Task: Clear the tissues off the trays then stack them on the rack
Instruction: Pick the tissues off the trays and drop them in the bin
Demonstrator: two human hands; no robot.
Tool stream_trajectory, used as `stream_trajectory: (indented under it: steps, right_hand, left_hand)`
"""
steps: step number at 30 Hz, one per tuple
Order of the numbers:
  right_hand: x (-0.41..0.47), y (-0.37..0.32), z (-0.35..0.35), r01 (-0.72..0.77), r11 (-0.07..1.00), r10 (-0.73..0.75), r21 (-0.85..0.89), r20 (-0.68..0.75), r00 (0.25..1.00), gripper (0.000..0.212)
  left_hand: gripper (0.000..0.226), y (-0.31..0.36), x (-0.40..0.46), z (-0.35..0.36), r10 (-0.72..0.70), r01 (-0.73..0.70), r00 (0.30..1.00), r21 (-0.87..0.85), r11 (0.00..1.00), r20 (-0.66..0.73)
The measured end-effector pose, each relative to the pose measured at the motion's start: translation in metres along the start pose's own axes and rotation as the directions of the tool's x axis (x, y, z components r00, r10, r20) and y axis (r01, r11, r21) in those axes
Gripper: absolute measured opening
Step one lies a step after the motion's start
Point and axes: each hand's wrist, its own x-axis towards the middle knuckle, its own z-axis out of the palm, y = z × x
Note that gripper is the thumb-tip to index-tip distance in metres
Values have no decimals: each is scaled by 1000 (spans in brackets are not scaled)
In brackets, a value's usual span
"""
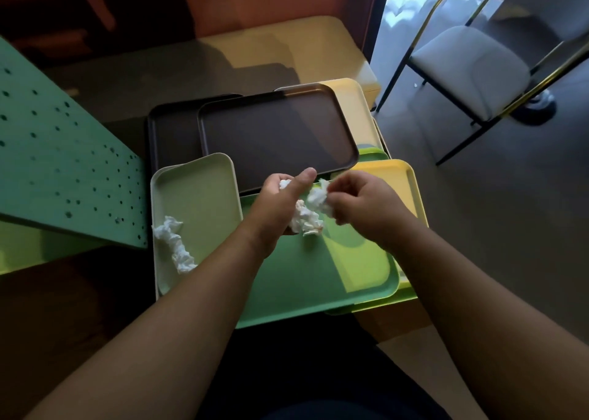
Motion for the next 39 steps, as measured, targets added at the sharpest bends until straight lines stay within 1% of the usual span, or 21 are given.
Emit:
stream_trajectory:
  steps: [2, 4, 6, 8, 9, 11, 12, 13, 15, 17, 19, 20, 21, 23, 25, 27, 29, 32, 35, 37, 39]
  right_hand:
    - [-4, -20, 7, 6, 972, -35, 235, 119, 992, 10]
    - [-4, -25, 18, -24, 940, -43, 339, 189, 981, 18]
    - [-1, -19, 32, 25, 957, -50, 288, 83, 995, 25]
    - [3, -5, 44, 70, 997, -70, -44, -9, 997, 28]
    - [5, 2, 49, 55, 956, -44, -289, 43, 998, 42]
    - [4, 11, 61, 58, 712, 70, -699, 153, 986, 56]
    - [3, 13, 66, 83, 628, 68, -774, 161, 985, 48]
    - [1, 11, 70, 99, 621, 25, -778, 145, 989, 38]
    - [-3, 2, 76, 133, 783, -103, -607, 84, 991, 26]
    - [-8, -21, 87, 135, 968, -127, -213, 54, 990, 21]
    - [-12, -50, 99, 96, 981, -119, 166, 136, 984, 25]
    - [-12, -65, 113, 75, 963, -134, 259, 219, 966, 30]
    - [-10, -77, 126, 55, 956, -144, 287, 296, 944, 37]
    - [-5, -84, 134, 41, 967, -135, 252, 369, 920, 50]
    - [3, -88, 149, 129, 990, -142, 60, 354, 924, 53]
    - [13, -88, 165, 292, 918, -195, -269, 336, 921, 50]
    - [19, -88, 185, 453, 753, -218, -477, 470, 856, 53]
    - [19, -81, 216, 680, 479, -150, -556, 711, 687, 56]
    - [17, -77, 230, 756, 238, -90, -609, 762, 642, 35]
    - [18, -73, 231, 732, 209, -103, -649, 730, 676, 25]
    - [21, -71, 229, 689, 308, -91, -656, 700, 708, 22]
  left_hand:
    - [50, 0, -5, 1, 52, -50, 997, -20, 999, 65]
    - [33, 1, -9, -1, 148, -148, 989, 10, 989, 14]
    - [19, 1, -9, -8, 211, -196, 973, 150, 969, -96]
    - [14, -1, -8, -22, 207, -171, 963, 206, 964, -170]
    - [13, -2, -8, -30, 179, -146, 966, 181, 973, -184]
    - [15, -4, -10, -45, 118, -99, 978, 119, 988, -171]
    - [17, -5, -12, -52, 105, -88, 982, 107, 990, -160]
    - [20, -8, -15, -59, 111, -95, 981, 103, 990, -162]
    - [17, -13, -21, -71, 154, -139, 965, 85, 987, -210]
    - [9, -20, -27, -85, 184, -165, 943, 91, 982, -277]
    - [34, -25, -35, -94, 167, -159, 951, 52, 986, -260]
    - [43, -28, -41, -103, 141, -151, 960, -23, 988, -242]
    - [47, -30, -46, -111, 129, -153, 967, -97, 983, -218]
    - [33, -34, -51, -112, 109, -142, 971, -148, 979, -213]
    - [14, -39, -63, -124, 80, -134, 929, -127, 983, -362]
    - [18, -52, -73, -139, 83, -129, 861, -57, 990, -502]
    - [20, -67, -83, -153, 119, -132, 805, 19, 991, -582]
    - [22, -85, -95, -167, 119, -90, 714, 77, 993, -690]
    - [18, -96, -101, -177, 46, -40, 660, 26, 999, -750]
    - [13, -99, -103, -181, 12, -29, 664, -10, 1000, -748]
    - [8, -99, -104, -182, -1, -33, 687, -32, 999, -727]
